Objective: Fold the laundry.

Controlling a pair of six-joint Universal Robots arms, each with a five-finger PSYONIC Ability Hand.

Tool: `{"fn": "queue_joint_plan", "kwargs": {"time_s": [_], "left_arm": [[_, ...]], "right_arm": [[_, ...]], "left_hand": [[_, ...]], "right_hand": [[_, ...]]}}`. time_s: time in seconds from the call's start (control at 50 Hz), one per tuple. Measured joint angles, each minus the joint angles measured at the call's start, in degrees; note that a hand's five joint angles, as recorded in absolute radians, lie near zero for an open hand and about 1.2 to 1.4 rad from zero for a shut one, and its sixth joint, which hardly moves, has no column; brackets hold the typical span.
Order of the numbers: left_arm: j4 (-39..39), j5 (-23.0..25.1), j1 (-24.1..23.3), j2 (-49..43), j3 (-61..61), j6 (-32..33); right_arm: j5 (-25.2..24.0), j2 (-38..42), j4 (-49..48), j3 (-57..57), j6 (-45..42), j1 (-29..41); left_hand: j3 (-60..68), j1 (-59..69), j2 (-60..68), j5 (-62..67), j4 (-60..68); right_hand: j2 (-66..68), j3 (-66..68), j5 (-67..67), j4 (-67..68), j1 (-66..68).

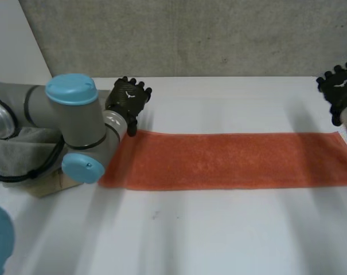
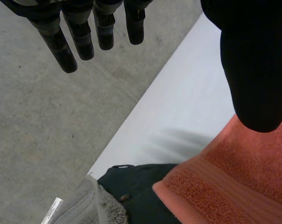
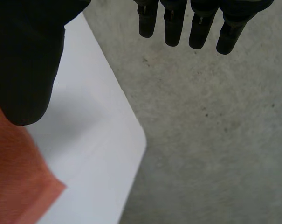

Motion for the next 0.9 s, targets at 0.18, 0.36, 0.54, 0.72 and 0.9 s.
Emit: {"fn": "queue_joint_plan", "kwargs": {"time_s": [0.18,0.36,0.54,0.72,0.9], "left_arm": [[0.25,0.23,0.56,8.28,-11.02,-2.92],[0.47,0.35,0.49,9.83,-15.75,-3.47],[0.53,0.37,0.36,9.63,-15.93,-3.53],[0.52,0.31,0.31,10.08,-16.16,-3.82],[0.49,0.32,0.32,13.53,-18.45,-4.01]], "right_arm": [[-11.14,-9.09,21.61,9.04,5.99,-13.00],[-14.08,-7.92,16.93,18.81,2.89,-17.91],[-13.04,-2.38,1.38,23.62,1.72,-17.96],[-11.91,-0.77,-3.17,23.18,1.95,-19.24],[-7.94,-2.09,-2.77,20.16,-2.40,-25.13]], "left_hand": [[0.00,0.00,0.00,0.00,0.00],[0.00,0.00,0.00,0.00,0.00],[0.04,0.00,0.00,0.00,0.00],[0.00,0.00,0.00,0.00,0.00],[0.00,0.00,0.00,0.00,0.00]], "right_hand": [[10.44,10.74,9.97,10.44,9.63],[15.08,15.47,15.48,15.97,14.38],[19.76,19.95,19.57,20.22,18.86],[55.35,55.96,53.42,45.02,50.29],[55.35,56.10,53.42,45.02,50.29]]}}
